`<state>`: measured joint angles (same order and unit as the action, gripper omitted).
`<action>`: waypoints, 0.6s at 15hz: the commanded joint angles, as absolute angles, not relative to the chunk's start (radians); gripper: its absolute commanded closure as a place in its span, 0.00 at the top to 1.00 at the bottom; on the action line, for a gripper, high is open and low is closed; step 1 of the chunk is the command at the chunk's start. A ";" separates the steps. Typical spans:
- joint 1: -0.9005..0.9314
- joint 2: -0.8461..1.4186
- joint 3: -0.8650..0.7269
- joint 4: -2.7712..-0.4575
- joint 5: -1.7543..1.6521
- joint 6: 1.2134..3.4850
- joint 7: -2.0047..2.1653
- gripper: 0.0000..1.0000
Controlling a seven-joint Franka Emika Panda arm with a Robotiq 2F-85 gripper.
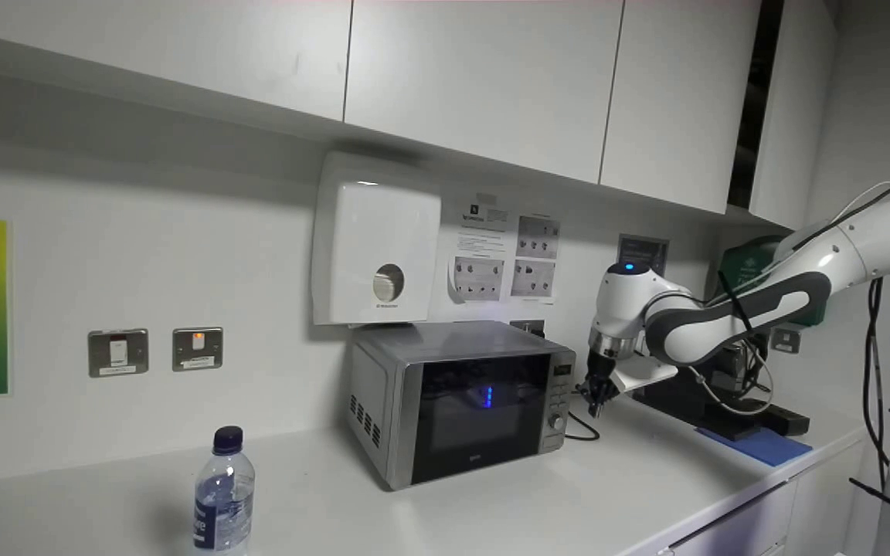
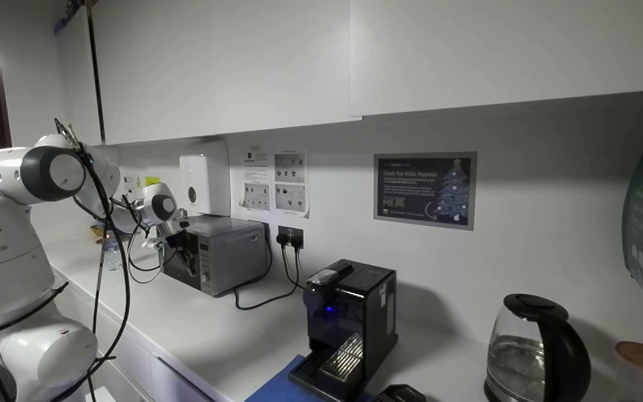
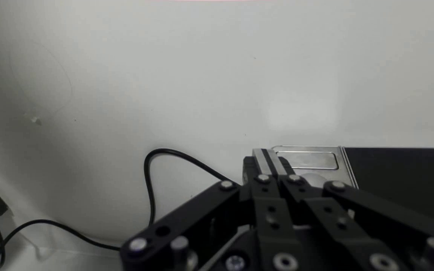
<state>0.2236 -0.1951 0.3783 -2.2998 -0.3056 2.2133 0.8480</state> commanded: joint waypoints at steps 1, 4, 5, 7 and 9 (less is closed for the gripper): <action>0.218 -0.222 0.376 -2.350 -0.357 2.300 0.879 0.00; 0.214 -0.225 0.375 -2.370 -0.383 2.353 0.880 0.00; 0.212 -0.225 0.376 -2.374 -0.392 2.364 0.881 0.00; 0.209 -0.226 0.378 -2.380 -0.412 2.387 0.881 0.00; 0.207 -0.227 0.379 -2.386 -0.433 2.408 0.883 0.00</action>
